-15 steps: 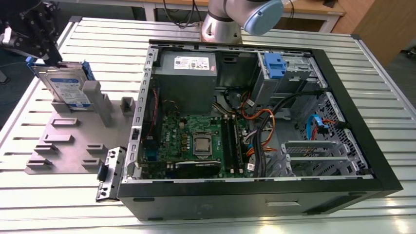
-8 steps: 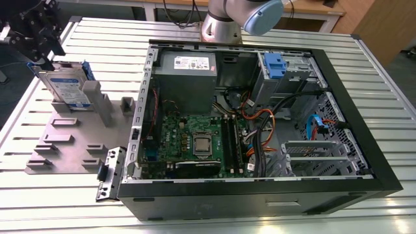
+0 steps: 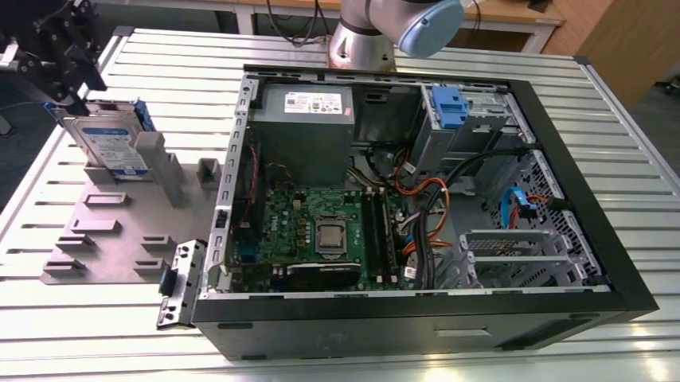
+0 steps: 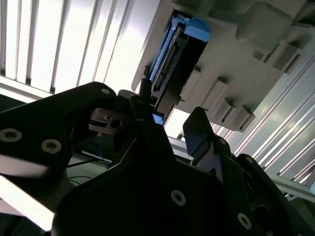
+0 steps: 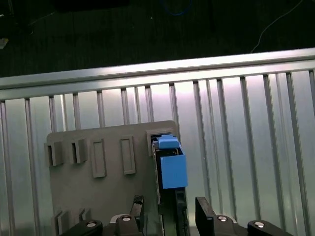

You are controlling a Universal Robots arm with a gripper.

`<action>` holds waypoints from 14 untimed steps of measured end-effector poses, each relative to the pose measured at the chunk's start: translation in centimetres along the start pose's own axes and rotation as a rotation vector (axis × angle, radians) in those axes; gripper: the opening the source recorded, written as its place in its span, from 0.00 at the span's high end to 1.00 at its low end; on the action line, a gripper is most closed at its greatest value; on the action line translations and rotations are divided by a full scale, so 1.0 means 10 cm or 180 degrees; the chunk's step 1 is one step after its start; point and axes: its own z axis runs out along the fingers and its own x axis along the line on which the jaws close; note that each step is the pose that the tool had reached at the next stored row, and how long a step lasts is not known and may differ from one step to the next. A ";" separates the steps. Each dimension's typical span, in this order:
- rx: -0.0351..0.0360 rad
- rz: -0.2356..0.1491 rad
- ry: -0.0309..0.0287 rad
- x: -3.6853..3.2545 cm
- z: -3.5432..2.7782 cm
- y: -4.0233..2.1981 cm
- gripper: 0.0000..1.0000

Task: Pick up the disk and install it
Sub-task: 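Pick up the disk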

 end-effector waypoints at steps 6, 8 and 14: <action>-0.0006 -0.0226 0.0003 0.001 0.026 0.000 0.47; -0.0006 -0.0283 0.0005 0.002 0.048 -0.001 0.47; -0.0002 -0.0417 0.0005 0.004 0.115 0.004 0.47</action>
